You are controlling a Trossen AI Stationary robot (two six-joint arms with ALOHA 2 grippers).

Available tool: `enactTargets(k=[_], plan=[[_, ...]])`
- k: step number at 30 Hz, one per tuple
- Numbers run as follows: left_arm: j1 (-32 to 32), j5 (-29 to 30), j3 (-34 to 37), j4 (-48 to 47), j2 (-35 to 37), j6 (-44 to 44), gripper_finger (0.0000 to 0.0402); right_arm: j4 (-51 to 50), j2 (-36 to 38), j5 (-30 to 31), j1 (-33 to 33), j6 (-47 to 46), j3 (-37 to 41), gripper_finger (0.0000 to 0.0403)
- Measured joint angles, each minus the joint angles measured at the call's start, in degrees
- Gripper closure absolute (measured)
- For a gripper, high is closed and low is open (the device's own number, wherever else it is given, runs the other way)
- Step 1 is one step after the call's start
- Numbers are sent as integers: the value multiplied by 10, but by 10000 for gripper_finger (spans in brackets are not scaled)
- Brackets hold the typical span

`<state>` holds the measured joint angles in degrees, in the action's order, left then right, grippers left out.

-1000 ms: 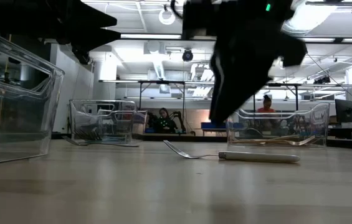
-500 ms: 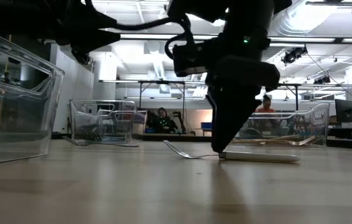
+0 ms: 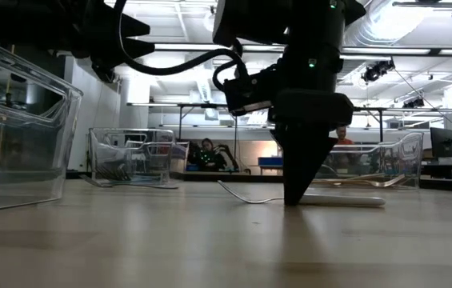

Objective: Sort silverware by color (type)
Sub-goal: Put the white fork into the bottom left transparent bin

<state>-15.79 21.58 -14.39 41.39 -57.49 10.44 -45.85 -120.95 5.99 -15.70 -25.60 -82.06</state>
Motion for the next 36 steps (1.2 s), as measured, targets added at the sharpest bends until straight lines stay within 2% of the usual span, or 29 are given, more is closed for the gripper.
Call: enactTargets(k=[2,5,6,17,23,26,36], plan=[[0,0,0,0,0,0,230,-7,-4,3,0,-1,-1,304],[0,0,0,0,0,0,230,-8,-5,6,-1,4,-1,372],[0,0,0,0,0,0,230,-9,-4,6,-1,13,-1,379],[0,10,0,-5,23,-1,230,-31,2,17,-1,43,2,378],[-1,10,0,-63,61,-1,230,-37,17,61,-2,56,5,382],[-7,12,0,-88,82,0,230,-19,23,79,0,64,6,402],[-35,12,-1,-119,132,-1,230,71,43,85,6,67,38,399]])
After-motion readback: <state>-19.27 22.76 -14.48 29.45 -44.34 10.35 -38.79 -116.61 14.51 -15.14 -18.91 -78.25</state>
